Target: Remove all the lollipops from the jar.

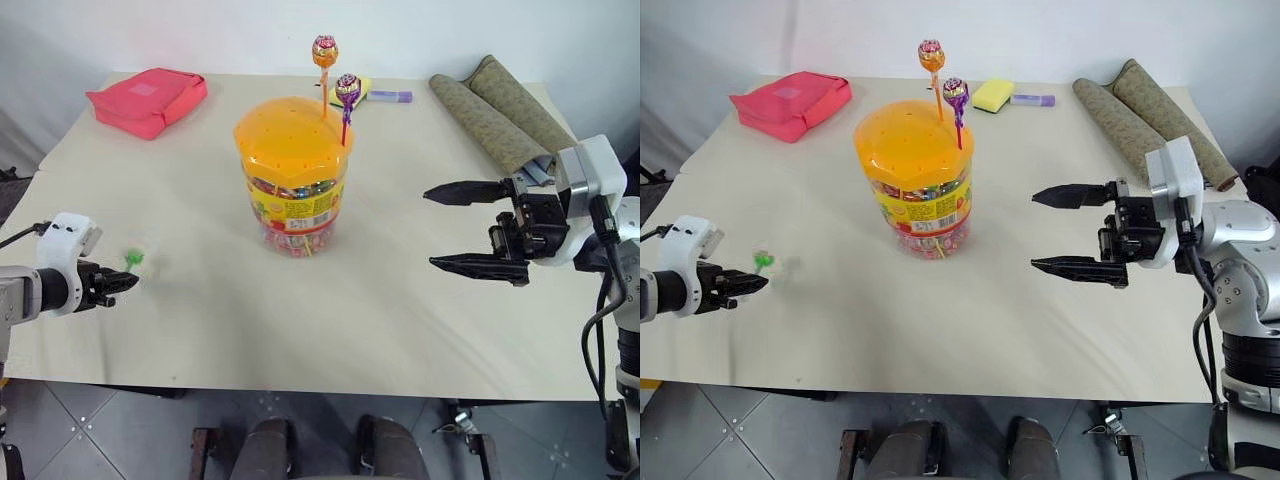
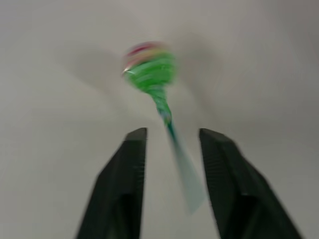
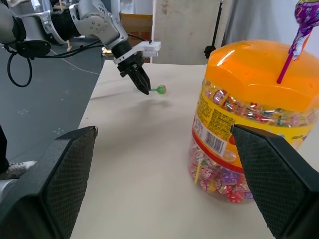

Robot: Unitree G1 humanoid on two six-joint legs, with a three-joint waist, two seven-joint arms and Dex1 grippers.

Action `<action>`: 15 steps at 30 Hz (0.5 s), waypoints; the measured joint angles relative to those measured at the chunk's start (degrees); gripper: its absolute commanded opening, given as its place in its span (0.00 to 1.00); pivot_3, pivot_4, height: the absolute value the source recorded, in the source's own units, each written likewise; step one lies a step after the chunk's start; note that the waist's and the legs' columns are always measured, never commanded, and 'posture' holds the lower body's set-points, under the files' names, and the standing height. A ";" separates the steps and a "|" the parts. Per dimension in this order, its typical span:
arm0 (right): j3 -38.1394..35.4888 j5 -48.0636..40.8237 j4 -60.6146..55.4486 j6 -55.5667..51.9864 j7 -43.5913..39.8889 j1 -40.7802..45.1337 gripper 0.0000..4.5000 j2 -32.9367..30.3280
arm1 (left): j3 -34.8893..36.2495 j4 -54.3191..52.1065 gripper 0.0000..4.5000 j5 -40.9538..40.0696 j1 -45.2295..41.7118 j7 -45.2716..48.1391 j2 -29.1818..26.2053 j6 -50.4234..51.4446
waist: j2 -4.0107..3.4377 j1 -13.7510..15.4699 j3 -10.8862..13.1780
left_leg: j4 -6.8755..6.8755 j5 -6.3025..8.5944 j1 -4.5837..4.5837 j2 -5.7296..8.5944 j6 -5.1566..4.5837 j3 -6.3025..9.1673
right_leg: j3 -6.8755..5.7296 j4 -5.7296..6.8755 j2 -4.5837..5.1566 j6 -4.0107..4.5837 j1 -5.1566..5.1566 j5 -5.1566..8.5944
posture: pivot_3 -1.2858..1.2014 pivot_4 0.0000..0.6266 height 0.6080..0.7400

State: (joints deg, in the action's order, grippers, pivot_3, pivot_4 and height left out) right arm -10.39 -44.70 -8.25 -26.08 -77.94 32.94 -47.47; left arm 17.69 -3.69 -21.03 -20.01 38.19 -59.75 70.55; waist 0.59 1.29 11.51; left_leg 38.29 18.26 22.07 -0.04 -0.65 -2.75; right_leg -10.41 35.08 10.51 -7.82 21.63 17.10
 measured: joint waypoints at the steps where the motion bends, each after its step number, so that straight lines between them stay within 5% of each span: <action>1: -0.14 0.17 0.00 0.04 0.01 0.00 1.00 0.00 | -0.27 0.12 0.62 0.02 -0.39 0.07 -0.24 -0.01 | 0.00 0.00 0.00 | 0.00 0.00 0.00 0.01 0.00 -0.01 | 0.01 0.01 0.00 0.00 0.00 0.00 | 0.52 0.24 1.00; 6: -0.81 0.53 0.03 0.29 0.03 0.00 1.00 0.00 | -1.75 1.43 0.97 0.01 -1.99 0.46 -0.96 -0.08 | 0.00 -0.02 0.00 | 0.00 0.00 0.00 0.01 0.00 -0.03 | 0.01 0.00 0.00 0.00 0.00 0.00 | 0.52 0.24 1.00; 15: -1.44 0.83 0.15 1.23 0.56 -0.35 1.00 -0.01 | -3.77 2.02 0.99 0.02 -5.97 2.08 -4.12 -2.09 | 0.00 0.01 0.00 | 0.00 0.00 0.00 0.01 0.00 -0.05 | 0.03 0.01 0.00 0.00 0.02 0.00 | 0.52 0.24 1.00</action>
State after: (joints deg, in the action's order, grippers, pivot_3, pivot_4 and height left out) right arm -11.83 -43.87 -8.10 -24.85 -77.38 32.59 -47.48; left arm 13.92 -1.67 -21.01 -25.99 40.27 -63.86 68.46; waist 0.59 1.30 11.51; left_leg 38.29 18.26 22.07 -0.02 -0.65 -2.80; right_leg -10.38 35.09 10.51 -7.82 21.64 17.10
